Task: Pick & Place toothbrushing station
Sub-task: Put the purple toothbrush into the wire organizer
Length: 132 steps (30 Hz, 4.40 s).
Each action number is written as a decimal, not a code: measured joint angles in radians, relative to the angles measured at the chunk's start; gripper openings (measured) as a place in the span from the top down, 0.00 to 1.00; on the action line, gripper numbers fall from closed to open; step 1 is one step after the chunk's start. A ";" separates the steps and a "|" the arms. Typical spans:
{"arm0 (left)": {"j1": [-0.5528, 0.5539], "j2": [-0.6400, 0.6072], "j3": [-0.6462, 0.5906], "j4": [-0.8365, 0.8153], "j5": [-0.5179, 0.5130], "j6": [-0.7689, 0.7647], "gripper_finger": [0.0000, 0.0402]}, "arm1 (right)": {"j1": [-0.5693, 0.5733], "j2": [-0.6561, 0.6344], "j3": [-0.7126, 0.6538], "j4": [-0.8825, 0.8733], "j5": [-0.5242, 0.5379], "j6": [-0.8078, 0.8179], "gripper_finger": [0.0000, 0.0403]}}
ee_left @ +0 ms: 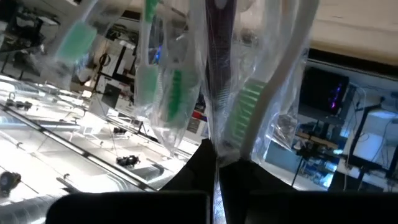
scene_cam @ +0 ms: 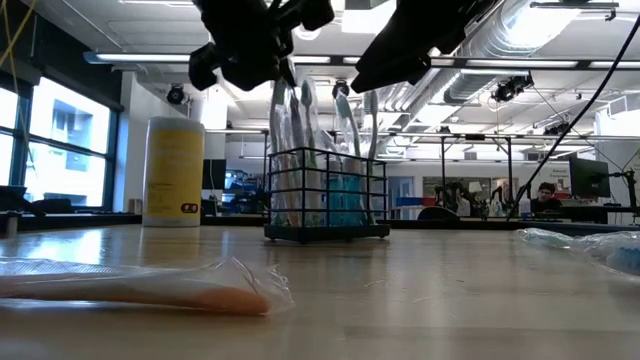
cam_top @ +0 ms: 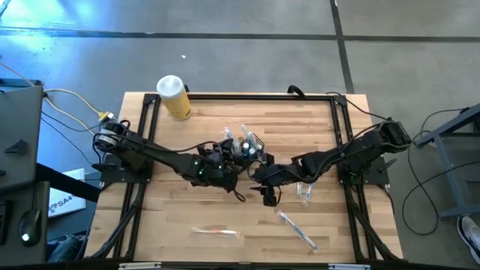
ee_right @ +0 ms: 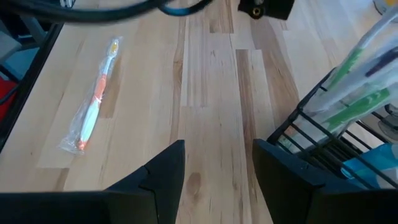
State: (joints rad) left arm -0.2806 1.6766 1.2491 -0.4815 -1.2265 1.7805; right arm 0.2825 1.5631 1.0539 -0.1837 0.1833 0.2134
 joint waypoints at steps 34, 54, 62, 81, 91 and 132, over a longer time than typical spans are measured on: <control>-0.001 0.010 0.000 0.090 0.039 0.066 0.95 | 0.000 0.000 0.000 -0.012 0.000 0.000 0.55; -0.001 0.010 0.000 0.120 0.058 0.166 0.95 | 0.000 0.000 0.000 -0.017 0.000 0.000 0.55; -0.002 0.012 0.000 0.135 -0.034 0.313 0.95 | 0.000 0.000 0.000 -0.026 0.000 0.000 0.55; -0.010 0.012 0.000 0.140 -0.199 0.389 0.95 | -0.001 0.000 0.000 -0.027 0.000 0.000 0.55; -0.067 0.054 -0.003 0.165 -0.246 0.447 0.95 | -0.001 0.000 0.000 -0.030 0.001 0.000 0.55; -0.067 0.062 -0.069 0.142 -0.252 0.372 0.95 | -0.001 0.000 0.000 -0.038 0.001 0.000 0.55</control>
State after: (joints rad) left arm -0.3477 1.7390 1.1799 -0.3393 -1.4784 2.1524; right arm 0.2813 1.5631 1.0538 -0.2218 0.1841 0.2134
